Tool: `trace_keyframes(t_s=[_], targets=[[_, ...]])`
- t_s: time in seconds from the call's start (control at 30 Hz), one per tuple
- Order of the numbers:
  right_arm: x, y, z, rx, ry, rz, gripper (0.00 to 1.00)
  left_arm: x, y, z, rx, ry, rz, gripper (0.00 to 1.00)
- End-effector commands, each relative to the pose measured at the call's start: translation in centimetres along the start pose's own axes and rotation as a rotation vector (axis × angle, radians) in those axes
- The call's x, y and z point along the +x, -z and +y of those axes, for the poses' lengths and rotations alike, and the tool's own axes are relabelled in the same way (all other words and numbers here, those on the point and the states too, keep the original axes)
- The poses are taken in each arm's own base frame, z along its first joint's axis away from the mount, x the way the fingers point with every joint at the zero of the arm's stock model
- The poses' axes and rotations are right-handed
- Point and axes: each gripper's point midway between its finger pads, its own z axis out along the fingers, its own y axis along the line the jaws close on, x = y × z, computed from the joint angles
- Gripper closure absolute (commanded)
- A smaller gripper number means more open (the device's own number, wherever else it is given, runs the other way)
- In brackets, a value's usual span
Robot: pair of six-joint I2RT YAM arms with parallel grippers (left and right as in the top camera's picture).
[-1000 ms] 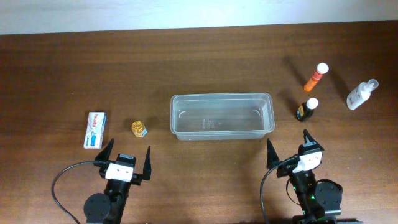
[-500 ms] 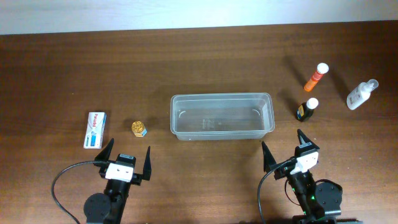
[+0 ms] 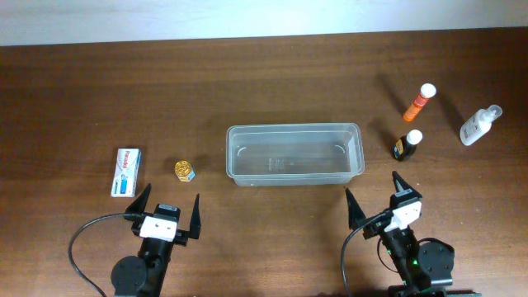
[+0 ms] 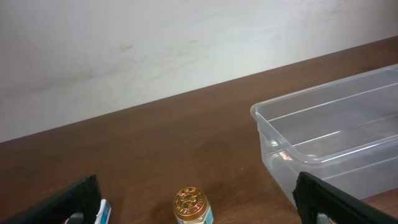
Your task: Pack container
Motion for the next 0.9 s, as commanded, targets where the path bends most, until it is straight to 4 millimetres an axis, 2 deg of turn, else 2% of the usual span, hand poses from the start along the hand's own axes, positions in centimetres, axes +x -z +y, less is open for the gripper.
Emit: trace_keyframes(t_s=[0.0, 0.2, 0.4, 0.7, 0.77, 0.87], targets=[[-0.9, 0.1, 1.8, -0.101, 0.02, -0.042, 0.02, 0.2, 0.0, 0.0, 0.002, -0.015, -0.001, 0.01], [-4.3, 0.8, 2.1, -0.111, 0.047, -0.121, 0.02, 0.2, 0.0, 0.0, 0.002, -0.015, -0.001, 0.01], [-10.0, 2.6, -0.8, 0.085, 0.048, -0.15, 0.02, 0.2, 0.0, 0.0, 0.002, -0.015, 0.0, 0.01], [-14.7, 5.5, -6.6, 0.446, 0.056, 0.128, 0.02, 0.2, 0.0, 0.0, 0.002, -0.015, 0.0, 0.01], [-15.2, 5.7, -7.3, 0.487, 0.056, 0.212, 0.02, 0.2, 0.0, 0.0, 0.002, -0.015, -0.001, 0.01], [-15.7, 4.9, -7.5, 0.476, 0.052, 0.334, 0.02, 0.2, 0.0, 0.0, 0.002, -0.015, 0.0, 0.0]])
